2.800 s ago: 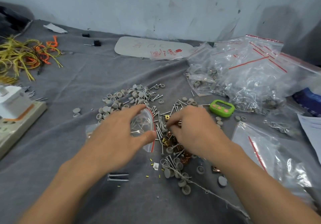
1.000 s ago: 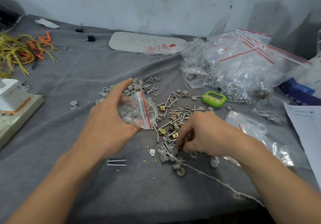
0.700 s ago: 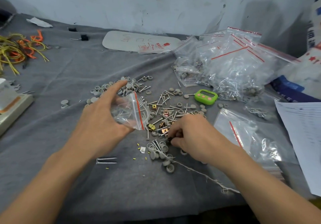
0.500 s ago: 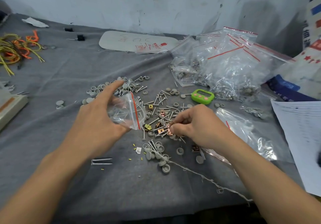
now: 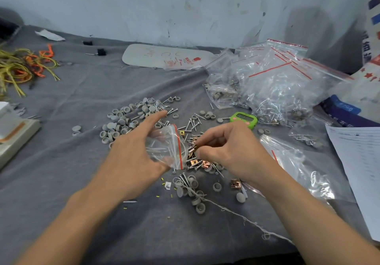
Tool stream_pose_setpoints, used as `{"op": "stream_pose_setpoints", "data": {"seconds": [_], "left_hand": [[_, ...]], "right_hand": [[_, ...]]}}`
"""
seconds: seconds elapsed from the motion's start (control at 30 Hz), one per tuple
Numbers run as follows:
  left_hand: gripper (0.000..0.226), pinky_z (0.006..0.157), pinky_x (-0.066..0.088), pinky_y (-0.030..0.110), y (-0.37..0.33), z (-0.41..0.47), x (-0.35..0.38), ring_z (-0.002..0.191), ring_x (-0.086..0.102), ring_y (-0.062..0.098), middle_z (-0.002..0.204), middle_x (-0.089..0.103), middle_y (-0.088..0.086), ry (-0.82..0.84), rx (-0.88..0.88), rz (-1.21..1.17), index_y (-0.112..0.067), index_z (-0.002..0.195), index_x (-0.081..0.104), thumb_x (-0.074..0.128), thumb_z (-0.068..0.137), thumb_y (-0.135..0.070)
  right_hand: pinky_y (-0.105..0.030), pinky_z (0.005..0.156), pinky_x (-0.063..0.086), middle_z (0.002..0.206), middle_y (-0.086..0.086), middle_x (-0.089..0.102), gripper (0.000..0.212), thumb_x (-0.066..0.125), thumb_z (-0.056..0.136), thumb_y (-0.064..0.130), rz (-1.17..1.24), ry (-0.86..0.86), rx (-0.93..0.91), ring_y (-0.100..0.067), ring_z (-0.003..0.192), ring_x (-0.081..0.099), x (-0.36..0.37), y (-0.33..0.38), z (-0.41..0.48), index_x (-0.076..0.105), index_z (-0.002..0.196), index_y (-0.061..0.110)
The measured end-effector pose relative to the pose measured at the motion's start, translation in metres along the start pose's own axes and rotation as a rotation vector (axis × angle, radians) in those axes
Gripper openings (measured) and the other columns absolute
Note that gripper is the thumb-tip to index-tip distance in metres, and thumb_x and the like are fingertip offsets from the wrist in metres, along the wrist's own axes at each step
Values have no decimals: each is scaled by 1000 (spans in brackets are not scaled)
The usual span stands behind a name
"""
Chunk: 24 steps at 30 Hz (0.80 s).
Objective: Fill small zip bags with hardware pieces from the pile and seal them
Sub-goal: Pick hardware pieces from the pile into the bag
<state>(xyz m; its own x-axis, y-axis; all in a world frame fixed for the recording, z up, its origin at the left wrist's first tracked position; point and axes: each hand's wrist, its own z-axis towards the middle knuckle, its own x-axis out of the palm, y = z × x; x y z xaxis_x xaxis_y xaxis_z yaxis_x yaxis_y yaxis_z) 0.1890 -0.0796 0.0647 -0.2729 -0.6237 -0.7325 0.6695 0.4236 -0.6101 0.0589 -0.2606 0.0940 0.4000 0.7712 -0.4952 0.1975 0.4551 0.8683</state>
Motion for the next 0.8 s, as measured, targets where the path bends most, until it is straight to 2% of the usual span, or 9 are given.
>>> {"op": "stream_pose_setpoints", "data": {"seconds": [0.03, 0.1, 0.17, 0.27, 0.33, 0.47, 0.6, 0.7, 0.8], "left_hand": [[100, 79, 36, 11, 0, 0, 0, 79, 49, -19, 96, 53, -38, 4, -1, 0, -60, 143, 33, 88, 62, -45], [100, 77, 35, 10, 0, 0, 0, 78, 48, -18, 96, 54, -36, 8, 1, 6, -60, 143, 33, 89, 62, -45], [100, 74, 32, 4, 1, 0, -1, 77, 46, -22, 97, 55, -33, 10, 6, 12, -59, 143, 33, 89, 62, -46], [99, 72, 33, -1, 1, 0, -2, 76, 48, -21, 100, 59, -29, 14, 12, 18, -60, 143, 32, 87, 62, -47], [98, 75, 33, 2, 2, 0, -3, 78, 49, -15, 104, 62, -28, 18, 8, 11, -60, 143, 33, 87, 62, -48], [99, 79, 35, 8, 2, 1, -5, 83, 48, -20, 103, 59, -32, 27, -6, -4, -59, 144, 33, 85, 60, -53], [103, 89, 39, 23, 1, -1, -5, 103, 54, -1, 114, 58, -28, 34, 9, 23, -58, 145, 31, 88, 58, -52], [108, 96, 35, 18, 1, -1, -6, 117, 50, -5, 131, 55, -29, 49, 44, 37, -54, 147, 34, 89, 55, -49], [102, 103, 24, 7, -2, -3, -8, 127, 39, -14, 142, 46, -32, 54, 148, 41, -54, 144, 40, 80, 50, -61]], "right_hand": [[-34, 65, 59, 68, 4, 76, 18, 88, 73, 9, -26, -21, -32, -10, 64, 69, 2, 1, 0, 82, 74, 26], [-17, 58, 51, 65, 13, 74, 26, 88, 72, 7, -95, -68, -120, 0, 59, 67, 6, 3, 0, 81, 70, 32], [-7, 59, 44, 64, 20, 72, 28, 88, 72, 7, -157, -99, -201, 3, 59, 66, 9, 5, 0, 81, 71, 34], [-9, 64, 46, 70, 19, 74, 23, 86, 73, 7, -197, -108, -248, -1, 67, 69, 13, 7, 0, 83, 76, 30], [-11, 67, 49, 72, 17, 75, 20, 87, 74, 9, -204, -99, -244, -2, 69, 70, 16, 8, 1, 83, 77, 29], [-10, 63, 47, 68, 16, 74, 21, 89, 73, 12, -162, -90, -222, 0, 64, 68, 15, 9, 3, 80, 71, 31], [-9, 56, 43, 63, 15, 72, 20, 90, 72, 12, -120, -104, -198, 4, 55, 63, 12, 10, 3, 79, 69, 29], [-9, 53, 43, 60, 13, 72, 22, 88, 72, 8, -86, -105, -196, 5, 52, 60, 7, 10, 2, 79, 67, 27], [-12, 52, 43, 60, 8, 72, 19, 87, 73, 7, -43, -110, -196, 2, 51, 59, 2, 9, 0, 79, 67, 22]]}}
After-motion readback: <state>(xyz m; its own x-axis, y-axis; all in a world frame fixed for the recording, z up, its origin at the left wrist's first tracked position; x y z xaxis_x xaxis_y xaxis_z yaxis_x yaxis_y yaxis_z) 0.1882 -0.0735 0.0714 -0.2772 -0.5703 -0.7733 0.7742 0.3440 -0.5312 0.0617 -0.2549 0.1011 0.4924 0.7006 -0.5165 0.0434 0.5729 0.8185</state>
